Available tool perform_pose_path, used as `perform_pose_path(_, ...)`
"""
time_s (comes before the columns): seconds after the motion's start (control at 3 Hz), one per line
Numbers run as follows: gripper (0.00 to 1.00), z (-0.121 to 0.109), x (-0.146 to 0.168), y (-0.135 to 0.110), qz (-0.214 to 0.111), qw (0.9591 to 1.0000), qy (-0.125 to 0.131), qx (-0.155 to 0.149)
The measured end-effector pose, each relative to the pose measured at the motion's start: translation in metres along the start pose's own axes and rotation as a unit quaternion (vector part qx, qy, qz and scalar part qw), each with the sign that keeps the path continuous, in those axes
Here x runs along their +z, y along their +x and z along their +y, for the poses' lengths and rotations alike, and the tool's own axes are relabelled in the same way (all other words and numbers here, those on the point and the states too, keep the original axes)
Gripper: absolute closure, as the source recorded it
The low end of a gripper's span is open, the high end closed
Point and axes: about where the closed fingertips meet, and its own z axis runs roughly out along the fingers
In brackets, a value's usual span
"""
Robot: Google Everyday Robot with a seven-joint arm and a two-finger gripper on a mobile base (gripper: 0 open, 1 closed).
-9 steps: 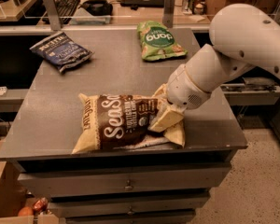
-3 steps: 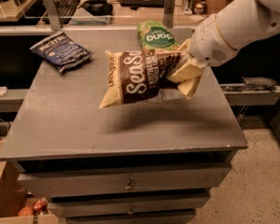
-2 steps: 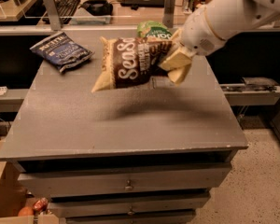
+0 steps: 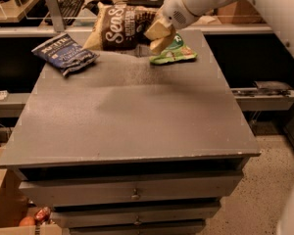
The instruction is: Move brown chip bag near blue chip bag
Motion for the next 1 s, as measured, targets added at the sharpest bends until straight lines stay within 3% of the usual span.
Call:
perform_pose_path(0.67,1.0,-0.047,0.078,-0.023,0.003,0.9963,0.043,0.074)
perform_pose_path(1.0,1.0,-0.056,0.113,-0.035,0.005,0.9907,0.066,0.119)
